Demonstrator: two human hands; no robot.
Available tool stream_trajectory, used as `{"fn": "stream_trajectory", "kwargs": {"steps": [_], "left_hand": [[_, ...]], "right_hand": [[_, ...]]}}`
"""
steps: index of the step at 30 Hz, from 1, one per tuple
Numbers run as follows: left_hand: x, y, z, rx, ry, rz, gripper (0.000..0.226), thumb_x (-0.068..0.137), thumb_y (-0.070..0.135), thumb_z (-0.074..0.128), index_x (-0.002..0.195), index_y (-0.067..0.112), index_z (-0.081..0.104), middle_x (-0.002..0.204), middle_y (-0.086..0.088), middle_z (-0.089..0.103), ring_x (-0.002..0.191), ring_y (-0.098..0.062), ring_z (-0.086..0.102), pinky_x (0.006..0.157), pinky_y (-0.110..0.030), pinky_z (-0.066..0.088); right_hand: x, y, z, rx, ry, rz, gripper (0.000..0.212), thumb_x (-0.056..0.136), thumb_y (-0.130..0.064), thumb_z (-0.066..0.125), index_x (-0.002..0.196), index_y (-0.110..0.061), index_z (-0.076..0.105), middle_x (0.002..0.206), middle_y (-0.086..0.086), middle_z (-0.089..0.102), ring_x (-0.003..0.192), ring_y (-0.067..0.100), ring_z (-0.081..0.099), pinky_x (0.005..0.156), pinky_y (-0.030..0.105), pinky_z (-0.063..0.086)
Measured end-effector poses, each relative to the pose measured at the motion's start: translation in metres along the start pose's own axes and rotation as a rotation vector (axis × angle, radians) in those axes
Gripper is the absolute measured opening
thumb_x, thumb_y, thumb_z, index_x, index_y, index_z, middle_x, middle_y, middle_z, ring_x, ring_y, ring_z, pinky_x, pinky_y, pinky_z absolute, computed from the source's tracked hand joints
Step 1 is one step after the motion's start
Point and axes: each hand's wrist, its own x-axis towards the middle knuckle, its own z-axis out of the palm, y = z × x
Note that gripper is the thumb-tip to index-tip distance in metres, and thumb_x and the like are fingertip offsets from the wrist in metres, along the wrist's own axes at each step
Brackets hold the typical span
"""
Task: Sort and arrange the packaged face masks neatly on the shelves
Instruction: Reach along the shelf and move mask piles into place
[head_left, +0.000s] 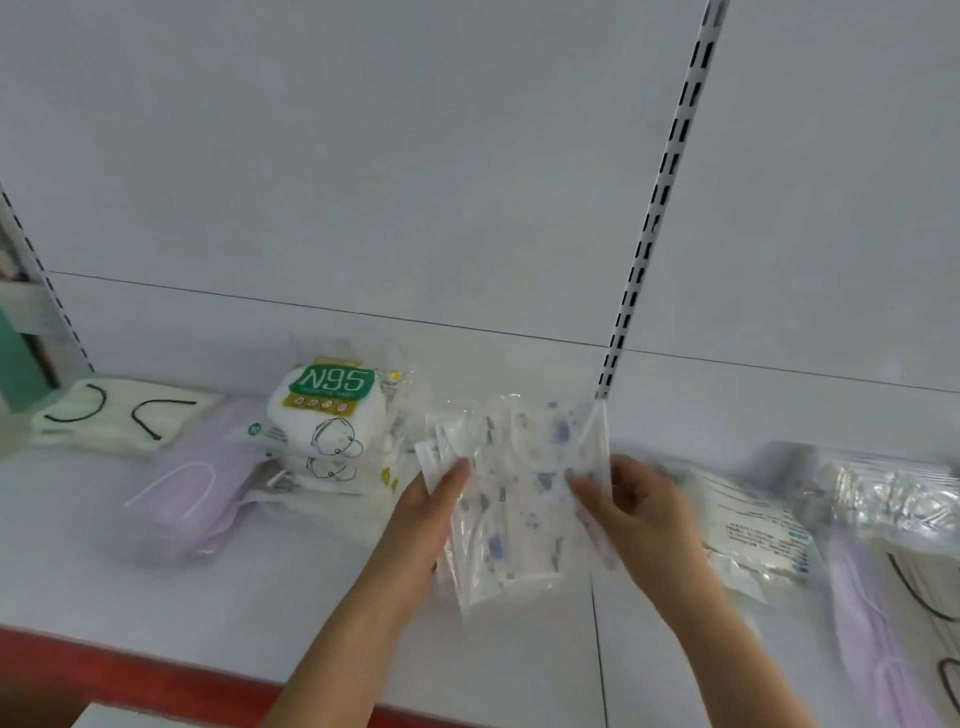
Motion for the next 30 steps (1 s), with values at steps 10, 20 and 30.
{"fn": "stream_trajectory", "kwargs": {"steps": [10, 20, 30], "left_hand": [[-0.011, 0.0, -0.041, 0.142, -0.264, 0.259, 0.028, 0.086, 0.03, 0.077, 0.111, 0.019, 0.07, 0.098, 0.003, 0.079, 0.093, -0.012, 0.075, 0.078, -0.024, 0.059], [-0.015, -0.021, -0.05, 0.493, -0.363, 0.251, 0.043, 0.085, 0.019, 0.08, 0.121, 0.038, 0.068, 0.106, 0.024, 0.075, 0.101, 0.006, 0.069, 0.084, -0.014, 0.052], [-0.023, 0.003, -0.055, 0.522, -0.285, 0.184, 0.022, 0.092, 0.032, 0.073, 0.113, 0.025, 0.073, 0.1, 0.005, 0.077, 0.085, -0.006, 0.072, 0.077, -0.025, 0.059]], "right_hand": [[-0.022, -0.014, 0.052, 0.189, -0.073, -0.181, 0.081, 0.076, -0.037, 0.075, 0.147, -0.036, 0.035, 0.134, -0.025, 0.056, 0.125, 0.004, 0.056, 0.102, 0.022, 0.047], [-0.032, -0.022, 0.055, 0.254, -0.214, -0.092, 0.058, 0.078, -0.029, 0.076, 0.129, -0.043, 0.053, 0.118, -0.013, 0.069, 0.113, 0.009, 0.066, 0.092, 0.027, 0.054], [-0.006, -0.052, 0.06, 0.623, -0.225, 0.062, 0.026, 0.075, -0.015, 0.072, 0.1, -0.007, 0.072, 0.096, 0.011, 0.077, 0.088, 0.025, 0.075, 0.069, 0.028, 0.06]]}}
